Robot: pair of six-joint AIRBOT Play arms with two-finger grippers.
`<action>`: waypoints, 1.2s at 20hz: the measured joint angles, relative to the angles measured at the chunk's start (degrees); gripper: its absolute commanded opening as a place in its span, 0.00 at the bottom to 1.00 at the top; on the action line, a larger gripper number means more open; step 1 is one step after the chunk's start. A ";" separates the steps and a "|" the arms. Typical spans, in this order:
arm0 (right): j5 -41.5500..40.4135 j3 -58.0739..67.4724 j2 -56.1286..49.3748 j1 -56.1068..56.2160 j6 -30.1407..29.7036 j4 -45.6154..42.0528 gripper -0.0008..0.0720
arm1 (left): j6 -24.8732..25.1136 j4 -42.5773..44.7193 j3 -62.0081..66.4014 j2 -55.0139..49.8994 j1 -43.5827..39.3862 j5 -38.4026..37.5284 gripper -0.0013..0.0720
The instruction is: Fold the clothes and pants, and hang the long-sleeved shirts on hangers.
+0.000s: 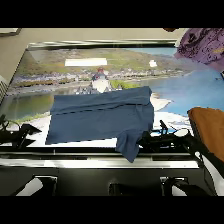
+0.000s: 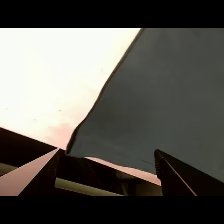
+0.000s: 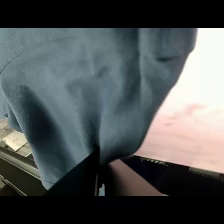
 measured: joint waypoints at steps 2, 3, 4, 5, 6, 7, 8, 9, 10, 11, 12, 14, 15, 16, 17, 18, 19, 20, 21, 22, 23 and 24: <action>0.07 0.00 0.44 0.02 0.02 -0.11 0.05 | 2.40 -2.23 -3.23 0.50 4.17 0.57 0.92; 0.22 0.02 0.55 0.02 0.02 -0.02 0.05 | 3.43 -3.30 -4.35 0.46 5.75 1.16 0.93; 0.35 0.02 0.63 0.02 0.04 0.02 0.05 | 4.24 -4.17 -5.07 0.26 6.78 1.57 0.92; 0.61 0.00 0.70 0.02 0.13 0.02 0.05 | 5.01 -4.68 -5.68 -0.11 7.50 1.66 0.92; 0.72 0.00 0.76 0.02 0.26 0.04 0.05 | 5.70 -5.31 -6.05 -0.52 7.78 1.86 0.93; 0.90 0.00 0.79 0.02 0.26 0.04 0.05 | 6.29 -5.77 -6.36 -1.01 7.85 2.01 0.93; 1.14 0.00 0.81 0.02 0.26 0.04 0.05 | 6.88 -5.97 -6.60 -1.55 7.61 2.01 0.92; 1.29 0.00 0.83 0.02 0.26 0.07 0.05 | 7.28 -6.27 -6.71 -2.08 7.23 2.10 0.92; 1.38 0.00 0.83 0.02 0.26 0.07 0.05 | 7.63 -6.45 -6.82 -2.64 6.73 2.23 0.93; 1.46 0.00 0.83 0.02 0.24 0.07 0.05 | 7.89 -6.58 -6.93 -3.30 6.19 2.23 0.93; 1.55 0.00 0.83 0.02 0.24 0.07 0.05 | 8.13 -6.69 -6.97 -3.89 5.75 2.29 0.92; 1.70 0.00 0.83 0.02 0.24 0.09 0.05 | 8.26 -7.08 -7.04 -5.18 4.94 2.29 0.92; 1.73 0.00 0.83 0.02 0.22 0.09 0.05 | 8.28 -7.32 -7.04 -5.75 4.63 2.23 0.92; 1.73 0.00 0.83 0.02 0.20 0.11 0.05 | 8.31 -7.63 -7.06 -6.29 4.35 2.01 0.92; 1.73 0.02 0.83 0.02 0.15 0.11 0.05 | 8.35 -7.74 -7.06 -6.73 4.07 2.05 0.92; 1.73 0.02 0.83 0.02 -0.02 0.15 0.05 | 8.35 -7.80 -7.06 -7.04 3.85 2.01 0.91; 1.75 0.02 0.83 0.02 -0.02 0.17 0.05 | 8.35 -7.85 -7.08 -7.26 3.67 2.01 0.91; 1.75 0.02 0.83 0.02 -0.04 0.17 0.05 | 8.35 -7.85 -7.08 -7.41 3.52 2.08 0.91; 1.75 0.02 0.83 0.02 -0.04 0.20 0.05 | 8.35 -7.85 -7.08 -7.56 3.39 2.19 0.87; 1.75 0.02 0.83 0.02 -0.04 0.20 0.05 | 8.35 -7.80 -7.10 -7.67 3.30 2.43 0.84; 1.75 0.02 0.83 0.02 -0.04 0.20 0.05 | 8.35 -7.74 -7.10 -7.74 3.26 2.54 0.84; 1.75 0.00 0.83 0.02 -0.04 0.20 0.05 | 8.37 -7.69 -7.10 -7.80 3.19 2.60 0.82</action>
